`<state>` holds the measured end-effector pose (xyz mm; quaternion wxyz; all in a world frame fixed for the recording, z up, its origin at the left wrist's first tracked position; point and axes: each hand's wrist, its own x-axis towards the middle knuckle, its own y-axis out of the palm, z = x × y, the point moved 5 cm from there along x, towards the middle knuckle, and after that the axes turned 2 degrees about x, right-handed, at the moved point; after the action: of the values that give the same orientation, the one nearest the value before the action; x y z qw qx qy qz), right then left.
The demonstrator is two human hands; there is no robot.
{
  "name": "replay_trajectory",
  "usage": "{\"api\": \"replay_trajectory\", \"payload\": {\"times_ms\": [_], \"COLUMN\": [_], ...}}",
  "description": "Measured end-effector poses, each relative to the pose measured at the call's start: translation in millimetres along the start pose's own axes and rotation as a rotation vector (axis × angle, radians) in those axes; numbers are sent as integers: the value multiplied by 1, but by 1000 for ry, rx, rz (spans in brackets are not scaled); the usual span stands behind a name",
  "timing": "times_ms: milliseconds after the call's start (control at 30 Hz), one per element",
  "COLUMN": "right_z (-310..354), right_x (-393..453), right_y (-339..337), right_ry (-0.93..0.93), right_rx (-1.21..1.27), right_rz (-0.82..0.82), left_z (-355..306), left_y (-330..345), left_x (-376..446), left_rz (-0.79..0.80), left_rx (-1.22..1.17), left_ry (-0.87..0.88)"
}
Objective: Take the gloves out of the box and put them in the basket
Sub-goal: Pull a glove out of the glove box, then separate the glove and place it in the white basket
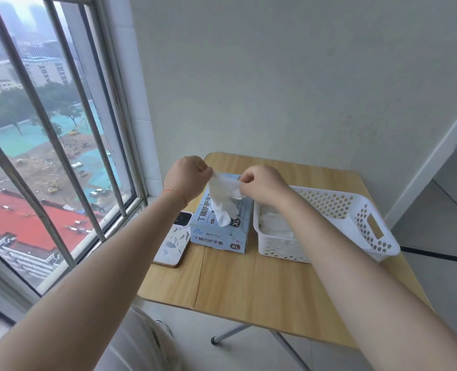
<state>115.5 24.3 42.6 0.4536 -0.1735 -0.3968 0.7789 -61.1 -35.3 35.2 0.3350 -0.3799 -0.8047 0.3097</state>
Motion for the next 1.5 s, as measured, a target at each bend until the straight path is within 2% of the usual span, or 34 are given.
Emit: {"api": "replay_trajectory", "payload": {"times_ms": [167,300,433,633,833,900,1233,1400,1500], "right_z": [-12,4,24,32,31,33,55,52,49], "right_x": [-1,1,6,13,12,11,3,-3,-8], "right_y": [-12,-18,-27,-44,-35,-31,-65,-72,-73], "right_ry": [13,-49,-104,-111,-56,-52,-88,-56,-26], "right_rx": [212,358,382,458,439,426,763,864,822], "right_rz": [-118,-173,-223,-323,-139,-128,-307,-336,-359], "left_z": [1,-21,-35,-40,-42,-42,-73,-78,-86], "left_y": [2,3,2,-13,-24,-29,-67,-53,-30], "left_x": [-5,-13,-15,-8,-1,0,11,5,-10], "left_rz": [9,85,66,-82,-51,-40,-80,77,358], "left_rx": [-35,-290,-253,-351,-504,-594,-843,-860,-899], "left_ry": [-24,100,180,72,0,-25,-37,-90,-101]}}
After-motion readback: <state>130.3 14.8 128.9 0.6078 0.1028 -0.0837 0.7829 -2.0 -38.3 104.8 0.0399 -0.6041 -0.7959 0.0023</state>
